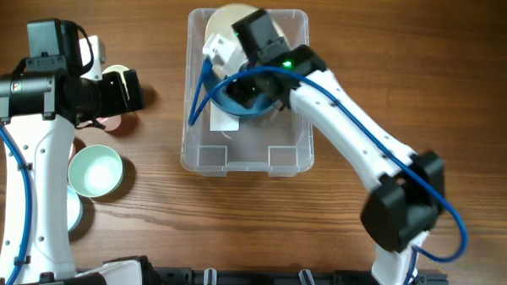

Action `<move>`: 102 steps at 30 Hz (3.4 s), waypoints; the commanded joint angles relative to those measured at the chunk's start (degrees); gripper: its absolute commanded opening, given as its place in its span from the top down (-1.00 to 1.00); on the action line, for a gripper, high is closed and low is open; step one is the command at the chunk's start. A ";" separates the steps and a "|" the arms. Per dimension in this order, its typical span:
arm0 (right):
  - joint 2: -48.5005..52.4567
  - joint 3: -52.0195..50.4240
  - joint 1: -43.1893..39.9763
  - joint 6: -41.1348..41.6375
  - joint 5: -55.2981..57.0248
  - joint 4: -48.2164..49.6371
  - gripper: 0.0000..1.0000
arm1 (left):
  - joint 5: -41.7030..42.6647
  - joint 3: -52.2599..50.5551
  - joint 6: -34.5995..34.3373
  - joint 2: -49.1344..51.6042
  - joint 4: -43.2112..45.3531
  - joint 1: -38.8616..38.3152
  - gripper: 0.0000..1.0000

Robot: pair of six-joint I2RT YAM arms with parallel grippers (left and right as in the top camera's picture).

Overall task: Pack container
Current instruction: 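Carry the cream plate into the bin and lay it on the blue plate, then retract the right arm and reach the left gripper to the cream cup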

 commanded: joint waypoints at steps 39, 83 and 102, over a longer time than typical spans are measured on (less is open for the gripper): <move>8.76 -3.28 -0.90 19.37 5.42 -6.32 0.91 | 0.94 0.63 1.14 0.33 -0.24 0.33 -1.00; -6.54 -16.31 4.68 46.01 -14.21 -17.64 0.91 | 0.92 0.63 1.14 0.33 -0.42 0.35 -1.00; -12.79 -1.92 -11.37 47.30 16.22 -15.17 0.78 | 0.92 0.63 1.14 0.33 -0.83 0.35 -1.00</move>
